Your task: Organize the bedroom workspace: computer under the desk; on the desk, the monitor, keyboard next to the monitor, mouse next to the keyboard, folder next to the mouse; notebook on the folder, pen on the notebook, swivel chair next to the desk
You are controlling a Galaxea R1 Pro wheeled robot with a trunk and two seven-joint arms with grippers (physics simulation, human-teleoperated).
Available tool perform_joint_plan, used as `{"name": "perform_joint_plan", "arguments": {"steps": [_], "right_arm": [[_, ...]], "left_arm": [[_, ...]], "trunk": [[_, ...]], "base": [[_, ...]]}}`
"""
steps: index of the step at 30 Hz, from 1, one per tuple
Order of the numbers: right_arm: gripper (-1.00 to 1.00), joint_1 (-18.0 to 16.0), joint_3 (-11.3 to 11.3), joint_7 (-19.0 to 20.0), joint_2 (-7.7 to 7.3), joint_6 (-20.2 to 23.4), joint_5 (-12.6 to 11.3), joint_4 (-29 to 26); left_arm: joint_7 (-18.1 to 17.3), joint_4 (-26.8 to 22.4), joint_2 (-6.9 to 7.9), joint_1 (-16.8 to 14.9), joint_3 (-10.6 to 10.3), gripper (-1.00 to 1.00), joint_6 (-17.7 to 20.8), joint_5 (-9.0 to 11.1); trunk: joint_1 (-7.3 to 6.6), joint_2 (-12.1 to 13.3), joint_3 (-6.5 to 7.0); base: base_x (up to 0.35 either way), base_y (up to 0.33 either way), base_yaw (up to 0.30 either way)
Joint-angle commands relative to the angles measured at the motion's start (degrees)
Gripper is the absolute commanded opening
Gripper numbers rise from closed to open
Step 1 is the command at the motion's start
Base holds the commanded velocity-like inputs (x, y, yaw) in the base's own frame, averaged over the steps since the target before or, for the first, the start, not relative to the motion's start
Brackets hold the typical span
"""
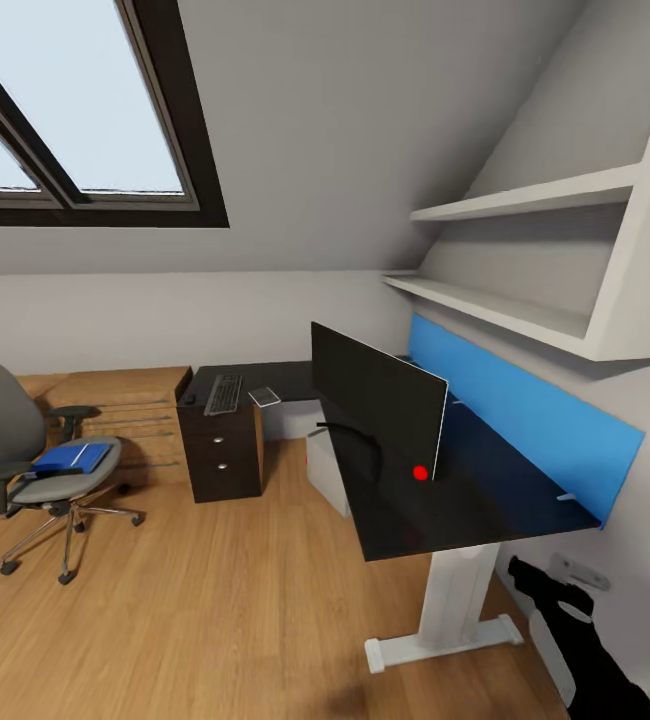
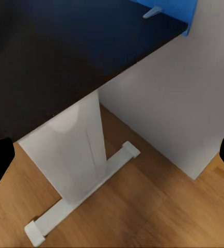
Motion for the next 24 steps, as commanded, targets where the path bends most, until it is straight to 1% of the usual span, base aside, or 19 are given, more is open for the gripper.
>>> {"name": "perform_joint_plan", "arguments": {"steps": [1, 5, 10, 11, 13, 14, 15, 17, 20, 24], "right_arm": [[1.00, 0.0, 0.0, -0.3, -0.03, 0.4, -0.4, -0.4], [1.00, -1.1, -0.1, -0.4, -0.07, 0.6, -0.4, -0.4], [1.00, -7.4, -0.1, -0.4, -0.33, -0.5, -0.4, 4.8], [1.00, -10.1, -0.1, -0.4, -0.42, -1.7, -0.4, 7.8], [1.00, -12.6, -0.1, -0.4, -0.72, -3.2, -0.5, 11.5], [1.00, -14.8, -0.1, -0.4, -1.28, -5.0, -0.6, 15.5], [1.00, -15.7, -0.2, -0.4, -1.60, -5.9, -0.6, 17.6], [1.00, -17.1, -0.2, -0.3, -2.20, -7.3, -0.8, 21.6], [1.00, -18.6, 0.1, -0.1, -2.71, -9.3, -0.6, 26.7], [1.00, -19.2, 0.5, 0.0, -2.95, -10.1, -0.5, 28.6]], "left_arm": [[0.4, -0.1, 0.09, 0.0, -0.5, 1.00, -0.3, 0.6], [0.4, -0.1, 0.11, 0.0, -0.5, 1.00, -0.3, 0.6], [0.4, -0.1, 0.11, 0.0, -0.5, 1.00, -0.3, 0.6], [0.4, -0.1, 0.11, 0.0, -0.4, 1.00, -0.3, 0.6], [0.4, -0.1, 0.11, 0.0, -0.4, 1.00, -0.3, 0.6], [0.4, -0.1, 0.11, 0.0, -0.4, 1.00, -0.3, 0.6], [0.4, -0.1, 0.11, 0.0, -0.4, 1.00, -0.3, 0.6], [0.4, -0.1, 0.11, 0.0, -0.4, 1.00, -0.3, 0.6], [0.4, -0.1, 0.16, 0.0, -0.4, 1.00, -0.3, 0.6], [0.4, -0.1, 0.18, 0.0, -0.4, 1.00, -0.3, 0.6]], "trunk": [[0.02, 0.0, -0.01], [0.02, 0.0, -0.02], [0.02, 0.0, -0.02], [0.02, 0.0, -0.02], [0.02, 0.0, -0.02], [0.02, 0.0, -0.02], [0.02, 0.0, -0.02], [0.02, 0.0, -0.02], [0.02, 0.0, -0.02], [0.02, 0.0, -0.02]], "base": [[0.000, 0.000, 0.000], [0.035, 0.000, 0.000], [0.220, 0.000, 0.000], [0.284, 0.000, 0.000], [0.296, 0.000, 0.000], [0.309, 0.000, 0.000], [0.312, -0.005, 0.000], [0.316, -0.022, 0.000], [0.320, -0.059, 0.000], [0.323, -0.095, 0.000]]}}
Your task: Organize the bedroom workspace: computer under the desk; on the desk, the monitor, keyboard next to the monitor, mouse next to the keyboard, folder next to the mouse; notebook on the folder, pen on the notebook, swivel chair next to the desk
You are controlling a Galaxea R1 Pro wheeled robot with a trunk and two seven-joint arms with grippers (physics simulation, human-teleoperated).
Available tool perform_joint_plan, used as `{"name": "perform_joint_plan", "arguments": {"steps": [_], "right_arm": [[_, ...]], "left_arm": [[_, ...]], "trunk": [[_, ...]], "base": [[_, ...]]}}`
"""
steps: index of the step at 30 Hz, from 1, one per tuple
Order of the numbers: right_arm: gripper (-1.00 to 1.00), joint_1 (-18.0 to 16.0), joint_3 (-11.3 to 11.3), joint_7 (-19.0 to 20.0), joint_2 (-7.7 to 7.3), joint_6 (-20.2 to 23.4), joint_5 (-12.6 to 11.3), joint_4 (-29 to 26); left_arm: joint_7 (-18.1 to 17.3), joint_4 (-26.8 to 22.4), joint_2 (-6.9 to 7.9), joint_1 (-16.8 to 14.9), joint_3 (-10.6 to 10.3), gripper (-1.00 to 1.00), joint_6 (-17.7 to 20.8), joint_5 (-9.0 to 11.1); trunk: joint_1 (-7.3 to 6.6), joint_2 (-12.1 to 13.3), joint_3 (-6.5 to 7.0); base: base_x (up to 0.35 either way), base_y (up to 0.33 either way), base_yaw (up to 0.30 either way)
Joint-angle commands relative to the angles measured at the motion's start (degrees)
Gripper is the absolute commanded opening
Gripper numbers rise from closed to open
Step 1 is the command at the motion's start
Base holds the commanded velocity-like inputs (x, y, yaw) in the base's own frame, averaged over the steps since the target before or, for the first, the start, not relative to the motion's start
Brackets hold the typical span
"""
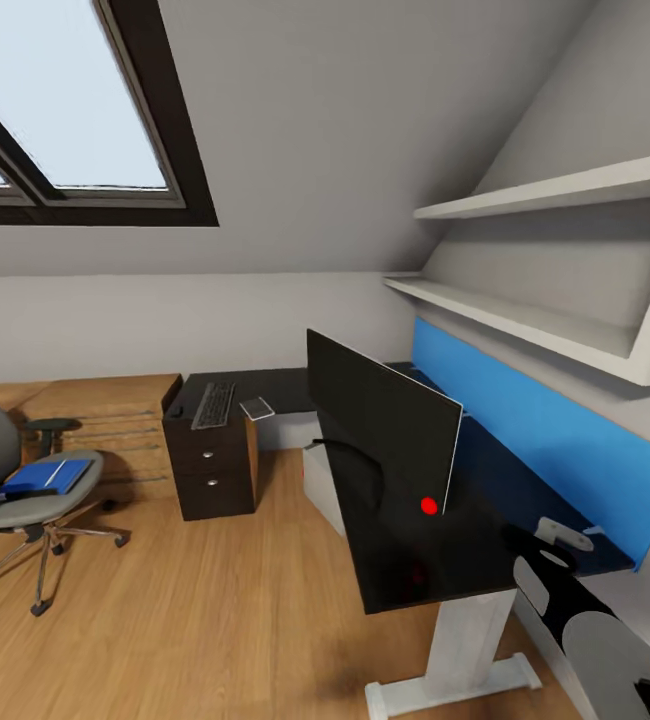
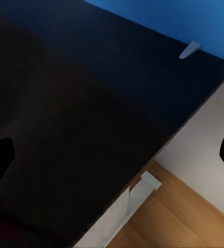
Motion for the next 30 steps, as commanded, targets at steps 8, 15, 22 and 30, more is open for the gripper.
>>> {"name": "perform_joint_plan", "arguments": {"steps": [8, 15, 22, 30], "right_arm": [[1.00, -0.4, 0.3, 0.1, -0.40, -0.7, -0.5, 1.0], [1.00, -0.4, 0.3, 0.2, -0.39, -0.8, -0.4, 1.0], [1.00, -0.4, 3.5, 1.3, -0.04, -2.4, 1.0, 1.1], [1.00, -0.4, 5.8, 2.0, 2.30, -5.9, 1.6, 1.2]], "left_arm": [[0.4, -0.1, 0.06, 0.0, -0.5, 1.00, -0.4, 0.6], [0.4, -0.1, 0.10, 0.0, -0.5, 1.00, -0.4, 0.6], [0.4, -0.1, 0.11, 0.0, -0.5, 1.00, -0.4, 0.6], [0.4, -0.1, 0.11, 0.0, -0.5, 1.00, -0.4, 0.6]], "trunk": [[0.05, 0.0, -0.01], [0.05, 0.0, -0.01], [0.05, 0.0, -0.01], [0.05, 0.0, -0.03]], "base": [[0.318, -0.146, 0.000], [0.280, -0.218, 0.000], [0.234, -0.206, 0.000], [0.043, -0.039, 0.033]]}}
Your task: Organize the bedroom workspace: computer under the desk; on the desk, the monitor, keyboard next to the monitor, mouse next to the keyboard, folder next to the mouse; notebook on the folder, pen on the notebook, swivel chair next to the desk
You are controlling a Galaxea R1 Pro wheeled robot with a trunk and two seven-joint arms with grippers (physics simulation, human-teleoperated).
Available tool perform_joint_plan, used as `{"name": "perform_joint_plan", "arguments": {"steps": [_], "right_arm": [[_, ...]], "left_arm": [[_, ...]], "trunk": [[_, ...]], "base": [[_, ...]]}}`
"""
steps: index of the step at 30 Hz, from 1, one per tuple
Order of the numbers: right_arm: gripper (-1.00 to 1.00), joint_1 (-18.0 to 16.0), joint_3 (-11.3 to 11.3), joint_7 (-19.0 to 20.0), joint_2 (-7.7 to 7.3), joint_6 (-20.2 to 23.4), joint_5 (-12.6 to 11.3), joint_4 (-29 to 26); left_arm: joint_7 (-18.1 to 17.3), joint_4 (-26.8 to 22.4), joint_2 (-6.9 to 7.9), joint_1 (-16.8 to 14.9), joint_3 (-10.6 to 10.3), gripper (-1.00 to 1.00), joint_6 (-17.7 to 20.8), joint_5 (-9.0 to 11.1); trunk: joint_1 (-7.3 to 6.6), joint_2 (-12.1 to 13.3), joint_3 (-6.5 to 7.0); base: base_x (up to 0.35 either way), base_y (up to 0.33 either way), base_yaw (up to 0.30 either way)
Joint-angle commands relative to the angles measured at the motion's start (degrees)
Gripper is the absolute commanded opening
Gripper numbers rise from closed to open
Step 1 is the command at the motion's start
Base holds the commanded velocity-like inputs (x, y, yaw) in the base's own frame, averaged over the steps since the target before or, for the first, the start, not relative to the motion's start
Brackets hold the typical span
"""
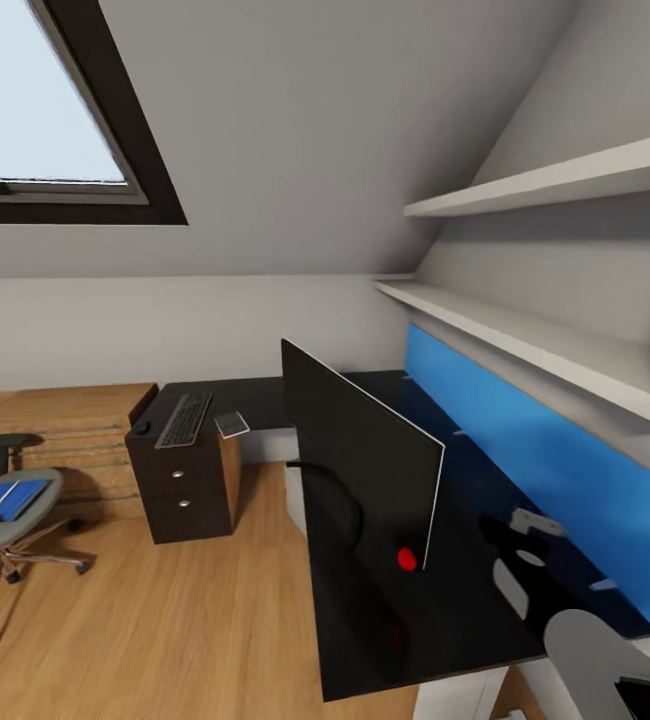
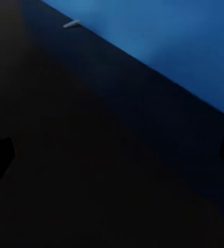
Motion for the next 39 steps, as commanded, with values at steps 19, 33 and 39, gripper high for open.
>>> {"name": "perform_joint_plan", "arguments": {"steps": [19, 33, 39], "right_arm": [[1.00, 0.0, 0.3, 0.0, 0.56, -0.8, -0.5, 0.2], [1.00, 0.1, 1.9, 0.0, 0.80, -0.9, -0.5, 0.1], [1.00, 0.1, 1.9, 0.0, 0.80, -0.9, -0.5, 0.0]], "left_arm": [[0.4, -0.1, 0.09, 0.0, -0.5, 1.00, -0.3, 0.6], [0.4, 0.0, 0.09, 0.0, -0.5, 1.00, -0.3, 0.6], [0.4, 0.1, 0.09, 0.0, -0.5, 1.00, -0.2, 0.7]], "trunk": [[0.02, 0.0, -0.39], [0.02, 0.0, -0.63], [0.02, 0.0, -0.64]], "base": [[0.002, -0.002, 0.235], [0.000, 0.000, 0.258], [0.000, 0.000, 0.258]]}}
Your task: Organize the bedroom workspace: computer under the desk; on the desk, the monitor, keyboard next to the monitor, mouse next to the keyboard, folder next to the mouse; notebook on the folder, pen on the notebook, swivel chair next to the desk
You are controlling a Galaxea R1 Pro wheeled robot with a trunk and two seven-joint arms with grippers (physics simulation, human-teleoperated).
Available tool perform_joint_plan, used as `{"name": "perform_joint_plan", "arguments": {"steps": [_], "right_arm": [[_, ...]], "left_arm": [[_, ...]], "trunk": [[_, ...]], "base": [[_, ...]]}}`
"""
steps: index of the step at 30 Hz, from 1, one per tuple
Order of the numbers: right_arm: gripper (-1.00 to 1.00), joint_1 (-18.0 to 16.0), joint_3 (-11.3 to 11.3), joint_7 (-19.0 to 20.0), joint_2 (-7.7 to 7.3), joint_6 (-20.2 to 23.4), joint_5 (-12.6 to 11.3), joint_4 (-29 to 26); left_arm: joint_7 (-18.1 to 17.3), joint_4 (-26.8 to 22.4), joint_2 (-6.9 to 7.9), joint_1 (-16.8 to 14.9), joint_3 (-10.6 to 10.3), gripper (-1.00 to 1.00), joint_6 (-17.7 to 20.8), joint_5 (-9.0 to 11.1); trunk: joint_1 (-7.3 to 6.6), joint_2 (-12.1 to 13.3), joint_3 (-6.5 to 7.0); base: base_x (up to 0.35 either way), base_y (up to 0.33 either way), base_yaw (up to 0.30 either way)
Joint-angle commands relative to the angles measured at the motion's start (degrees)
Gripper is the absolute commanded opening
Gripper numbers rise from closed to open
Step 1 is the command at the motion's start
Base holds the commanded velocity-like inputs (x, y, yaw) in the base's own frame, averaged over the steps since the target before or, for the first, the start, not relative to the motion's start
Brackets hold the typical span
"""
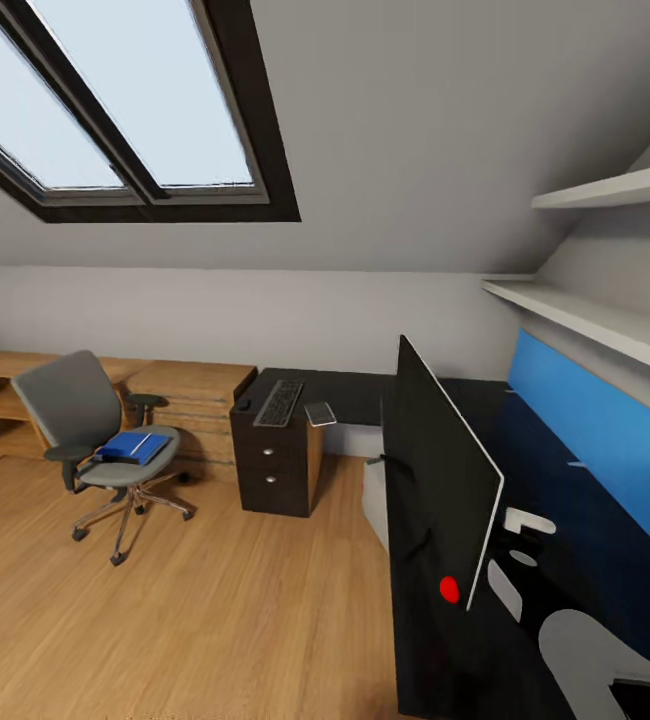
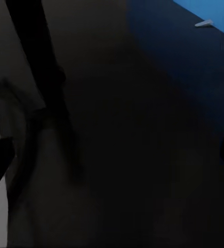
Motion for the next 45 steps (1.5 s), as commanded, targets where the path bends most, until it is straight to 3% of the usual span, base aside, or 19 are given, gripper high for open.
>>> {"name": "perform_joint_plan", "arguments": {"steps": [1, 39, 45], "right_arm": [[1.00, 0.0, 0.1, 0.1, 0.00, -0.3, -0.6, 0.0], [1.00, 0.0, 0.1, 0.1, 0.03, -0.3, -0.6, 0.3], [1.00, 0.0, 0.1, 0.1, 0.08, -0.3, -0.7, 0.4]], "left_arm": [[0.4, -0.1, 0.09, 0.0, -0.5, 1.00, -0.3, 0.6], [0.4, 0.0, -0.04, 0.0, -0.5, 1.00, -0.3, 0.7], [0.4, 0.0, -0.11, 0.0, -0.5, 1.00, -0.3, 0.7]], "trunk": [[0.02, 0.0, 0.00], [0.02, 0.0, 0.00], [0.02, 0.0, 0.00]], "base": [[0.000, 0.000, 0.258], [0.000, 0.000, 0.253], [0.000, 0.000, 0.078]]}}
